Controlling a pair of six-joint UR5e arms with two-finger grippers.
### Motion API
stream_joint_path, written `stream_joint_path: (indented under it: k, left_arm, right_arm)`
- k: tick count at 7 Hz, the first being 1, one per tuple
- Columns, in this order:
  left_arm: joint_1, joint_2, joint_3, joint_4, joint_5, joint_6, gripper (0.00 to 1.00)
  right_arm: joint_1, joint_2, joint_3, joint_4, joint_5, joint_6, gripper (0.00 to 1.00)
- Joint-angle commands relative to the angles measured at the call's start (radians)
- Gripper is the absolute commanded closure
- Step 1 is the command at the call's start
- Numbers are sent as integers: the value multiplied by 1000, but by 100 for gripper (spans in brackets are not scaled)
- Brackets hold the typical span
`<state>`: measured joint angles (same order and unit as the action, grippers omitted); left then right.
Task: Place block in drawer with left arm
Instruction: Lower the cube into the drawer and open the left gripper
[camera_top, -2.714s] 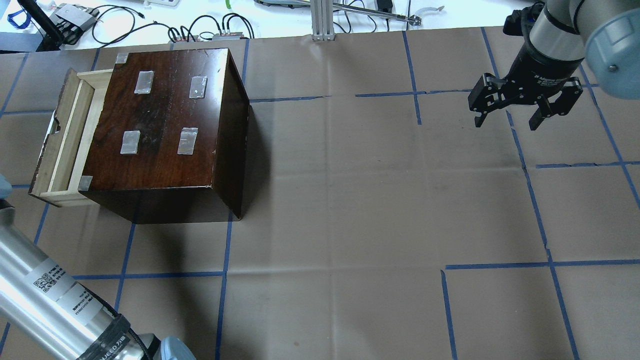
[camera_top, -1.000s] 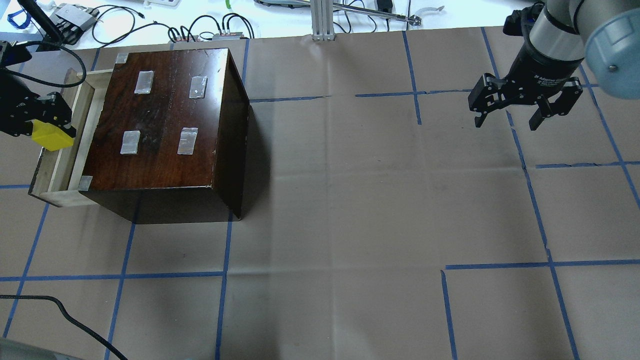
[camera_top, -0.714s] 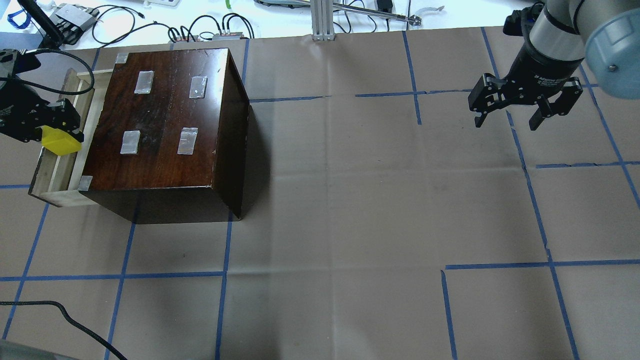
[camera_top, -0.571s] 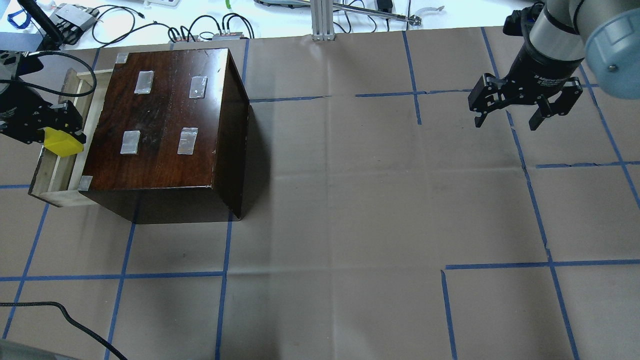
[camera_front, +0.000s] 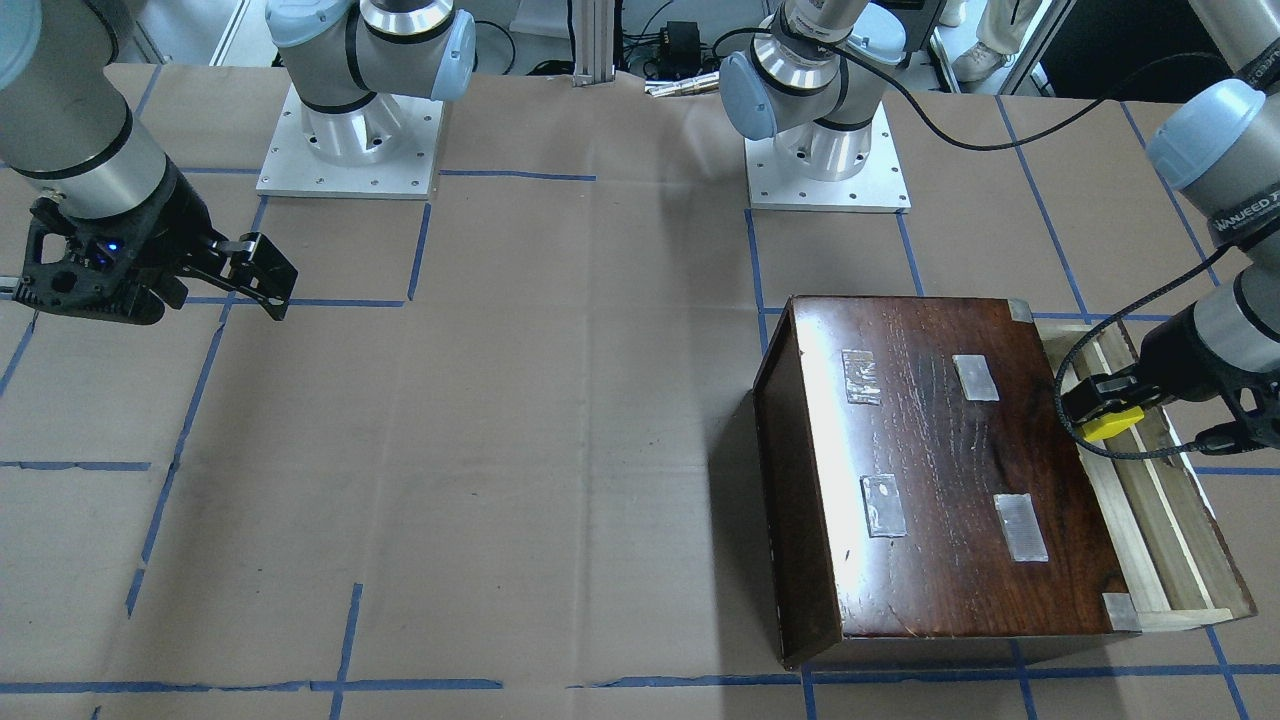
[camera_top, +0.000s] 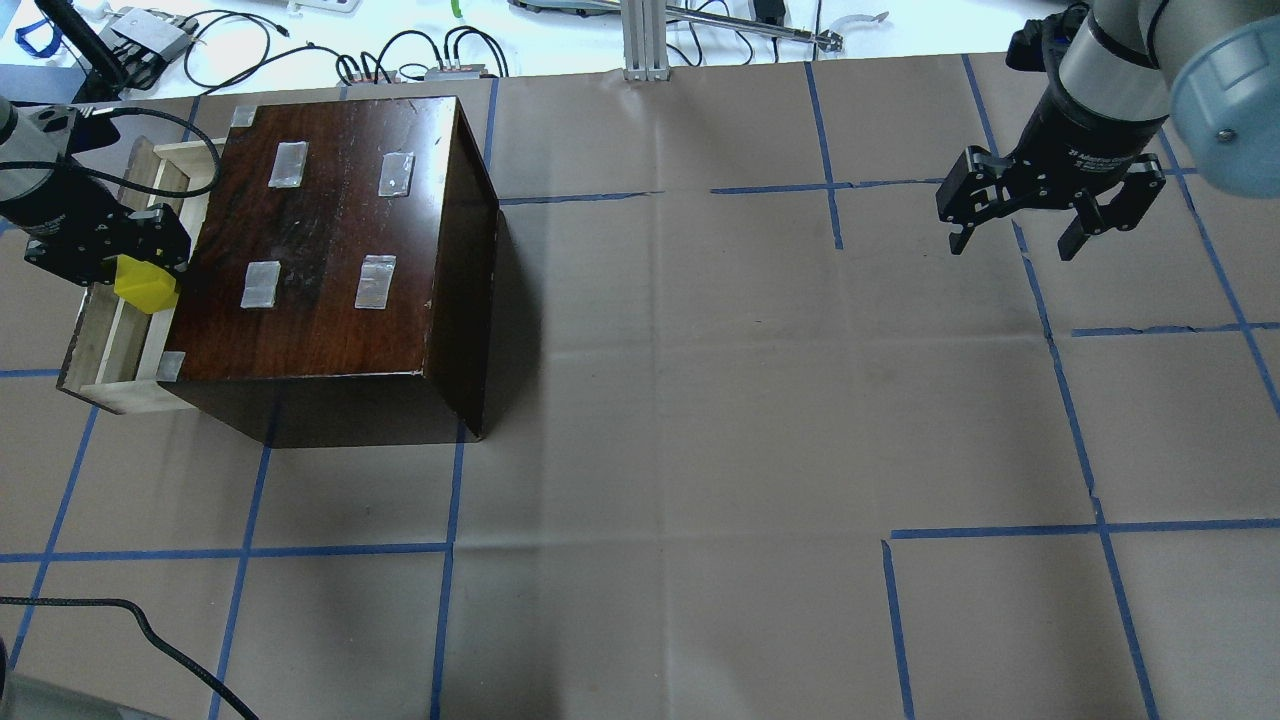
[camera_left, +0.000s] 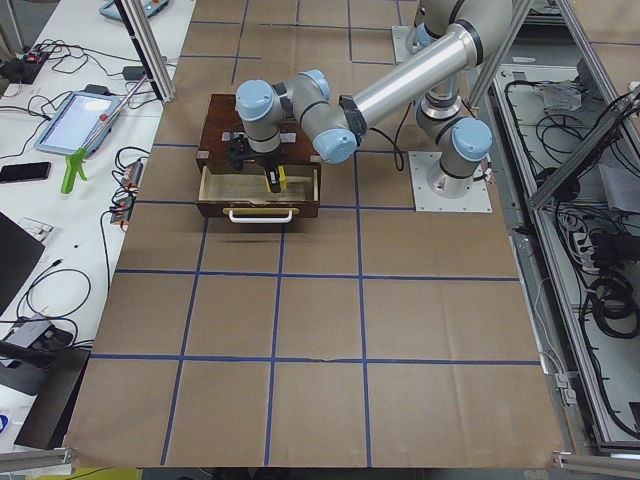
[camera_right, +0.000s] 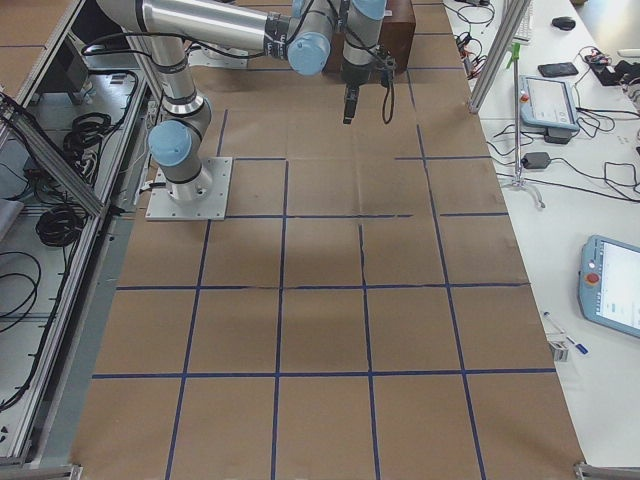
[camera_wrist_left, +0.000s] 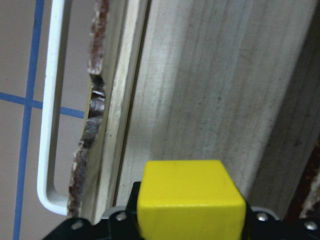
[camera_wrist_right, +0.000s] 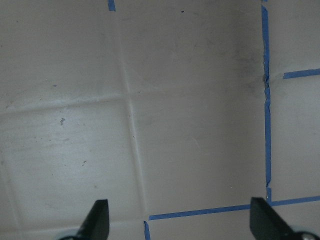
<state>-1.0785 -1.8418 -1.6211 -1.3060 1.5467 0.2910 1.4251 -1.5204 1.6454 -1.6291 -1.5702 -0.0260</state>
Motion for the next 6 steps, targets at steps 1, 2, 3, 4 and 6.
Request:
stream_joint_path:
  k: [1,2,3,4,6]
  left_arm:
    - [0,0,-3,37,1,2,52]
    - [2,-5,-2,68,0,0,3]
    - [0,4,1,68,1,0,1]
    - [0,21,6,60,3,0,1]
    - [0,45,29,34,3,-3,1]
  right_arm:
    - [0,0,1,0,-1,0,0]
    - [0,0,1,0,-1,1,0]
    - [0,0,-1,0,-1,0,0]
    - [0,0,1,0,1,0,0]
    - [0,-1,1,0,-1,0,0]
